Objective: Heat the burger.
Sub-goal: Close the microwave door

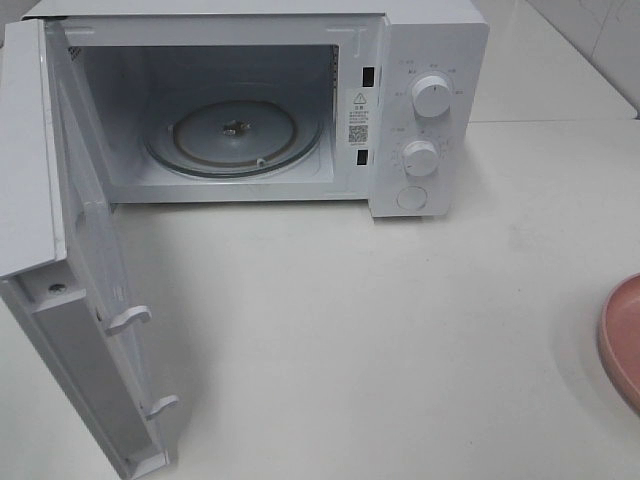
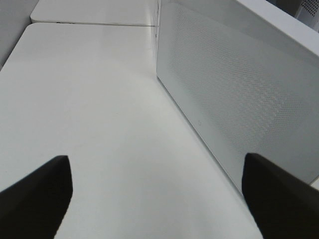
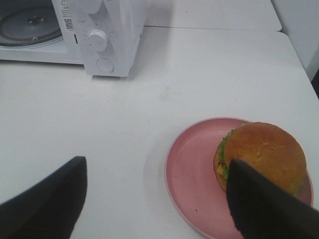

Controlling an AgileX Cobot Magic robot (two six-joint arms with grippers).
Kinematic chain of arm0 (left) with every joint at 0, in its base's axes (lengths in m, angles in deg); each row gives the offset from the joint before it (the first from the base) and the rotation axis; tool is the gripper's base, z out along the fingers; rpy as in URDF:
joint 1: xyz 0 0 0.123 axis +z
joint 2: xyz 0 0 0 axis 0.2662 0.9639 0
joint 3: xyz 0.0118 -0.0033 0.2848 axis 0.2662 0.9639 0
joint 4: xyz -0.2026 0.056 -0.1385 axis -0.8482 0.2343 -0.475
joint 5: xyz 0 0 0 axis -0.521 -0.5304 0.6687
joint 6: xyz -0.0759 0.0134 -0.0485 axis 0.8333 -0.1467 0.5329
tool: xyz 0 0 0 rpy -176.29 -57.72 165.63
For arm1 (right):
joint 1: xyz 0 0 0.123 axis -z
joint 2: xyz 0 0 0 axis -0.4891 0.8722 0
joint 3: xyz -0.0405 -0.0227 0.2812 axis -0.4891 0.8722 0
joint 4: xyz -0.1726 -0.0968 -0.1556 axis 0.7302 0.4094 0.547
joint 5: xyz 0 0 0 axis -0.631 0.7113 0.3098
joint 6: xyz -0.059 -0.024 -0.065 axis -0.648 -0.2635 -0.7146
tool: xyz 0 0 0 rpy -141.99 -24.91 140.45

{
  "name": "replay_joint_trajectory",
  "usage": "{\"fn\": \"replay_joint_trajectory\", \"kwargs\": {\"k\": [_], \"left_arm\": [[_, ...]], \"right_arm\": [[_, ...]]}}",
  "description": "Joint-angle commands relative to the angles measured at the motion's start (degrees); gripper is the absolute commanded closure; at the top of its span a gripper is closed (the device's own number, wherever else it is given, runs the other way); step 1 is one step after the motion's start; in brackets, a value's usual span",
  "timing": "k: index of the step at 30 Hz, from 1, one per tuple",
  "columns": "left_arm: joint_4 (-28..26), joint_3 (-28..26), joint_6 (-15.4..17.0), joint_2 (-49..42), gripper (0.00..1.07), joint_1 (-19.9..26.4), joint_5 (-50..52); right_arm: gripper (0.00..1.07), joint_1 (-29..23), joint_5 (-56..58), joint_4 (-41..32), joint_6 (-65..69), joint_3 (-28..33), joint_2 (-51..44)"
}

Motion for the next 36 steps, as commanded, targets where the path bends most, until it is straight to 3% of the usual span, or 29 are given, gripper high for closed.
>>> {"fn": "replay_joint_trajectory", "kwargs": {"k": [1,36], "left_arm": [[0.1,0.1,0.2,-0.9,0.22,0.2,-0.1],[0.1,0.1,0.2,-0.8,0.22,0.2,-0.1]], "right_arm": [[0.31,2.3,-0.6,0.0,-1.1,1.2,-2.2],[0.32,2.3,-0.6,0.0,-0.9,1.2,-2.2]]}}
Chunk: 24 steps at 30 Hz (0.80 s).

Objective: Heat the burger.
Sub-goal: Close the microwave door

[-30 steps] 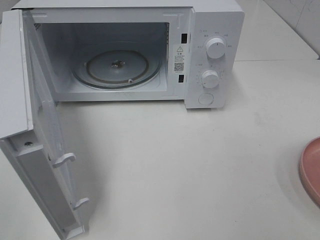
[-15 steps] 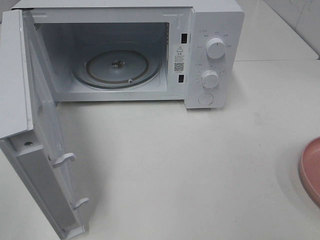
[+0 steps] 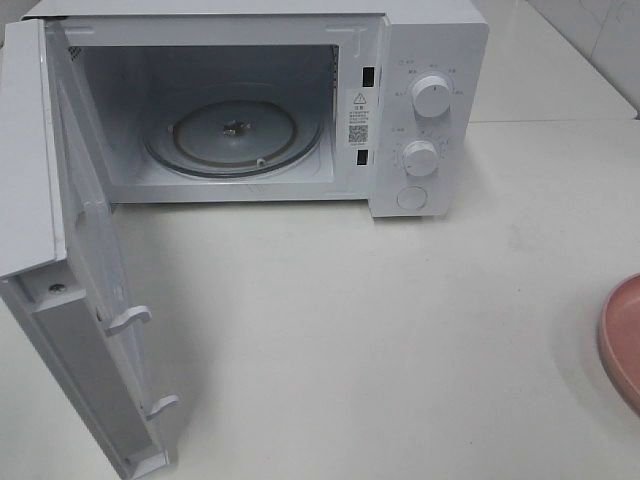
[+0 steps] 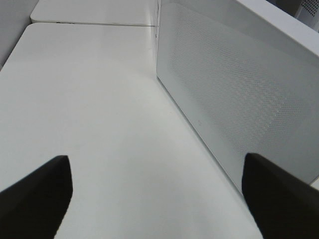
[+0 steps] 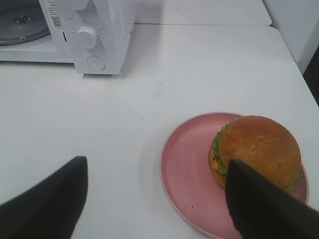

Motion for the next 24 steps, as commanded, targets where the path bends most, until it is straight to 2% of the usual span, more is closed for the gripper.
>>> {"fn": "replay_joint_trajectory", "kwargs": {"k": [1,17,20,21,22,23,24], "left_arm": [[0.1,0.1,0.2,-0.8,0.22,0.2,-0.1],[-1.2,0.1,0.3,-0.8,0.24,0.2,0.2],[-1.2,-1.1,0.4,0.0,0.32,0.2,1.3],[-1.2,-1.9,0.6,1.4,0.39,0.2,2.6],[-1.2,-1.9,0.6,1.4,0.39,0.2,2.6],[-1.0,-2.1,0.6,2.3,0.44,0.2,3.6],[-0.1,-2.0,0.5,4.4,0.53,0.2,5.7]], "right_arm": [[0.32,0.3,-0.6,0.0,-0.7,0.2,-1.5],[0.32,0.3,-0.6,0.0,-0.7,0.2,-1.5],[0.32,0.3,-0.6,0.0,-0.7,0.2,-1.5],[0.32,0.3,-0.6,0.0,-0.7,0.2,-1.5],[0.32,0.3,-0.6,0.0,-0.7,0.2,-1.5],[0.32,0.3,-0.6,0.0,-0.7,0.2,-1.5],[0.32,0.3,-0.6,0.0,-0.7,0.2,-1.5]]}}
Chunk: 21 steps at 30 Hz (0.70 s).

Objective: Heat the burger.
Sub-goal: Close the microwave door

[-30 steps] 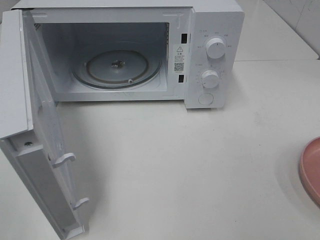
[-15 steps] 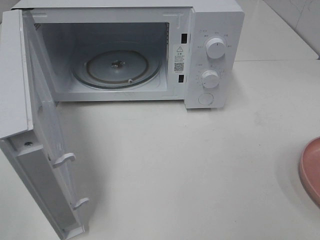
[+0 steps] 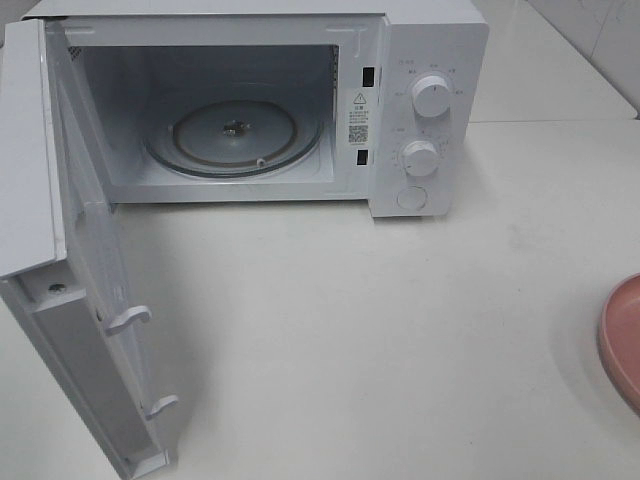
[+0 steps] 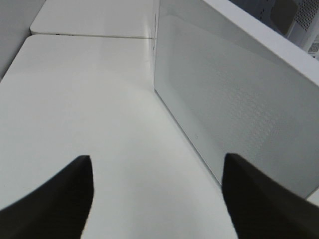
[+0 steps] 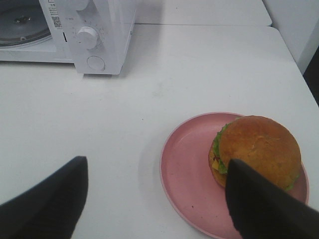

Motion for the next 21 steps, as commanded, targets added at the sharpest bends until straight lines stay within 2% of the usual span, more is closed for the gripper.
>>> {"fn": "replay_joint_trajectory", "kwargs": {"k": [1,2,3,4,5,6,7,8,14,16,17,18,20,21], "left_arm": [[0.5,-0.5,0.4,2.3,0.53,0.2,3.4],[1.9,-0.4,0.4,4.4,0.64,0.2,4.8],[1.9,-0.4,0.4,4.4,0.64,0.2,4.8],[2.8,-0.3,0.4,5.7,0.71,0.2,5.4],[3.9,-0.3,0.4,8.0,0.85,0.2,6.4],[3.9,-0.3,0.4,8.0,0.85,0.2,6.4],[4.5,-0.3,0.4,9.3,0.94,0.2,6.9],[5.7,-0.3,0.4,11.5,1.07,0.2,8.2],[6.5,2.2,0.0,16.1,1.07,0.2,17.5],[6.3,6.1,0.0,18.0,1.07,0.2,25.6],[6.3,6.1,0.0,18.0,1.07,0.2,25.6],[5.9,9.3,0.0,19.4,1.07,0.2,31.8],[5.3,10.6,0.0,19.9,1.07,0.2,34.5],[4.9,13.8,0.0,21.1,1.07,0.2,40.8]], "right_arm": [[0.32,0.3,-0.6,0.0,-0.7,0.2,-1.5],[0.32,0.3,-0.6,0.0,-0.7,0.2,-1.5],[0.32,0.3,-0.6,0.0,-0.7,0.2,-1.5],[0.32,0.3,-0.6,0.0,-0.7,0.2,-1.5],[0.32,0.3,-0.6,0.0,-0.7,0.2,-1.5],[0.32,0.3,-0.6,0.0,-0.7,0.2,-1.5],[0.32,0.3,-0.6,0.0,-0.7,0.2,-1.5],[0.32,0.3,-0.6,0.0,-0.7,0.2,-1.5],[0.32,0.3,-0.6,0.0,-0.7,0.2,-1.5],[0.32,0.3,-0.6,0.0,-0.7,0.2,-1.5],[0.32,0.3,-0.6,0.0,-0.7,0.2,-1.5],[0.32,0.3,-0.6,0.0,-0.7,0.2,-1.5],[0.32,0.3,-0.6,0.0,-0.7,0.2,-1.5],[0.32,0.3,-0.6,0.0,-0.7,0.2,-1.5]]}}
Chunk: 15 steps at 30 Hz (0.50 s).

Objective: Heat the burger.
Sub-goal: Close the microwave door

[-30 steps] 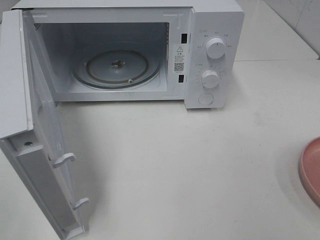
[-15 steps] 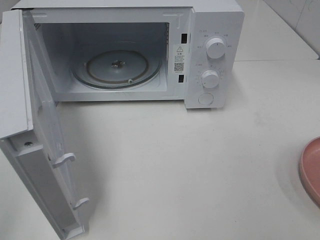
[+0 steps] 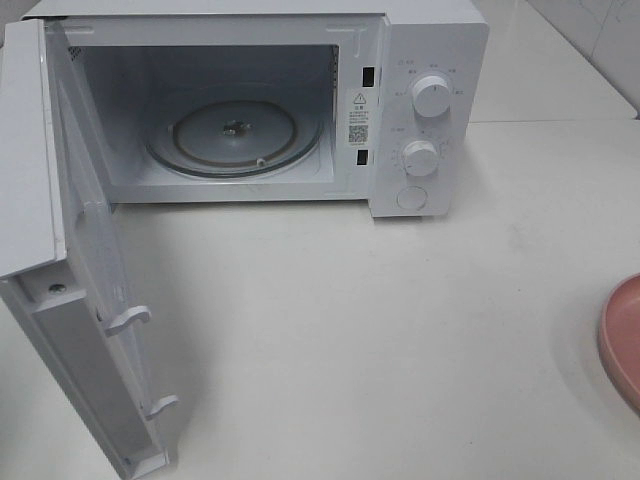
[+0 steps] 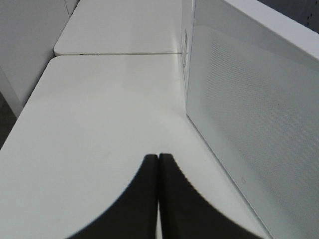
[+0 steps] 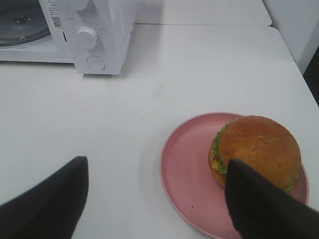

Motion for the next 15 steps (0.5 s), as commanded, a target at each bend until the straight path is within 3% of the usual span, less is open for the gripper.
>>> {"fn": "replay_joint_trajectory", "kwargs": {"k": [1,6,15], "left_arm": [[-1.2,3.3,0.0,1.3,1.07,0.2,8.8],[-1.3,9.8,0.0,6.8,1.07,0.2,28.4],[-1.3,10.9,0.9,20.5,1.07,-0.1,47.3]], "right_arm": [[0.32,0.3,-0.6,0.0,-0.7,0.2,-1.5],[0.32,0.3,-0.6,0.0,-0.6,0.2,-1.5],[0.32,0.3,-0.6,0.0,-0.6,0.2,-1.5]]}}
